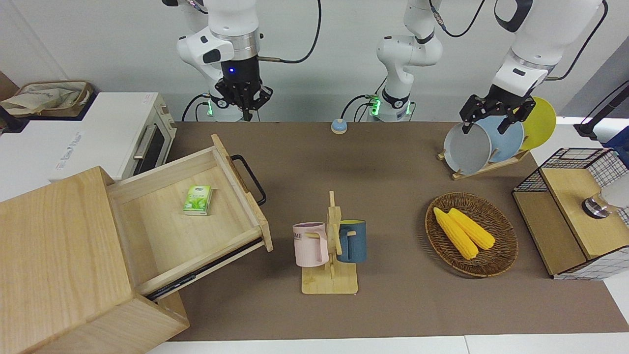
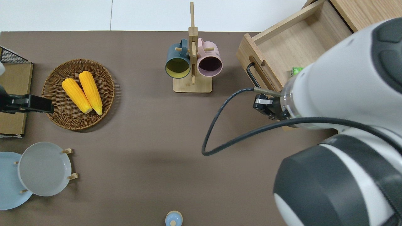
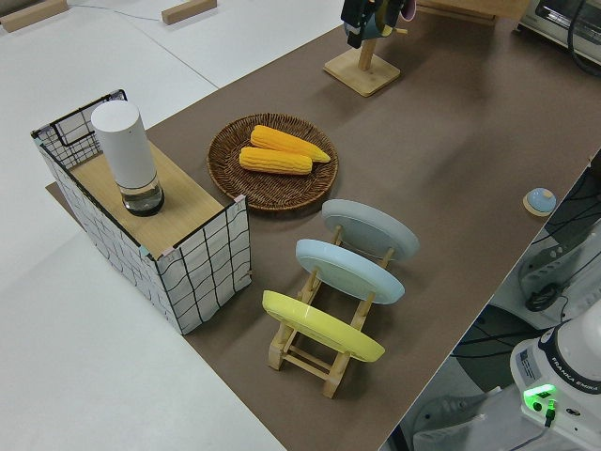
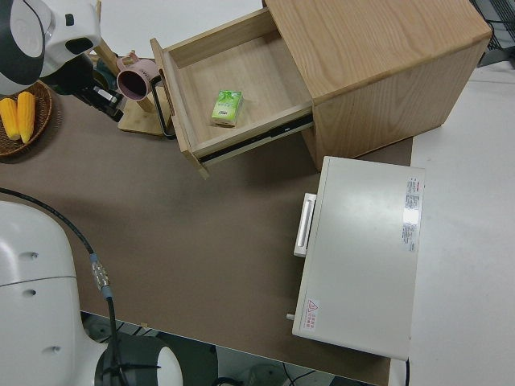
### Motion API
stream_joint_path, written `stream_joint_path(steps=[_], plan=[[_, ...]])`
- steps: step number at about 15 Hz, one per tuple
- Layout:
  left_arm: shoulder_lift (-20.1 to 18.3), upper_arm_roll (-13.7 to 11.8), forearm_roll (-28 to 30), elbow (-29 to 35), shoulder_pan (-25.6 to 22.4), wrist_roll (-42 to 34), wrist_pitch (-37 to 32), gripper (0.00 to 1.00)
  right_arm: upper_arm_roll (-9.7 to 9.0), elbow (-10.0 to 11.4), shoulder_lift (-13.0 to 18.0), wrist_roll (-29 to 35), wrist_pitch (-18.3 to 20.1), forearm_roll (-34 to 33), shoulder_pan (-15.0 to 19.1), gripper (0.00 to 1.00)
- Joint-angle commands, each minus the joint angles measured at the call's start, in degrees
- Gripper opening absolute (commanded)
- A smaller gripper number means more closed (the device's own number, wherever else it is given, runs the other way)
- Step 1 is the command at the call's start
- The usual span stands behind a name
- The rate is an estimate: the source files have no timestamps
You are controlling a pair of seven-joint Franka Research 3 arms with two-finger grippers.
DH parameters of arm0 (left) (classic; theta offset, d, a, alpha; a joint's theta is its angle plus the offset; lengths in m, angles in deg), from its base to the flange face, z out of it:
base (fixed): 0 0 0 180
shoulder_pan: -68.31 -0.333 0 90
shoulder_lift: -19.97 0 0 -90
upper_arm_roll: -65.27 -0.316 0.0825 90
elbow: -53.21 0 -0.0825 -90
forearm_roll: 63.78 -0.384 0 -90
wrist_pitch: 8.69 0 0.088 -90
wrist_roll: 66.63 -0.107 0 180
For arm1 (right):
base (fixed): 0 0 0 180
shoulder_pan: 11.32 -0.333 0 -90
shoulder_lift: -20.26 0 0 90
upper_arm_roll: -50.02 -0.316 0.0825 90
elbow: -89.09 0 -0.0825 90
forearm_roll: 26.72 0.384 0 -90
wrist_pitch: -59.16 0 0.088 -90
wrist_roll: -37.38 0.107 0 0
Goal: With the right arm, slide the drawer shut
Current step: 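Push the drawer front with the right gripper away from the robot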
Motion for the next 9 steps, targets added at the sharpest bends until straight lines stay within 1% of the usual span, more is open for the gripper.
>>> stream_joint_path(steps=[1,3,4,5,7,9], plan=[[0.8,-0.9,-0.7,-1.2,1.0,-0.4,0.0,1.00,0.12,0.6,-2.8,9.7,-3.5,-1.4,-3.0,0.000],[0.8,-0.9,-0.7,-1.2,1.0,-0.4,0.0,1.00,0.12,0.7,-4.7,15.0,-4.6,-3.9,-5.2,0.000],[0.8,-0.9,-0.7,-1.2,1.0,-0.4,0.0,1.00,0.12,0.7,-6.0,20.0,-6.1,-4.2,-6.6,0.000],[0.8,-0.9,-0.7,-1.2,1.0,-0.4,0.0,1.00,0.29,0.7,-7.1,23.7,-6.2,-4.5,-7.2,0.000],[0.8,-0.9,-0.7,-1.2,1.0,-0.4,0.0,1.00,0.38,0.7,-9.0,29.1,-6.5,-5.7,-7.6,0.000],[0.8,-0.9,-0.7,-1.2,1.0,-0.4,0.0,1.00,0.73,0.7,-10.4,32.5,-7.0,-5.8,-7.4,0.000]])
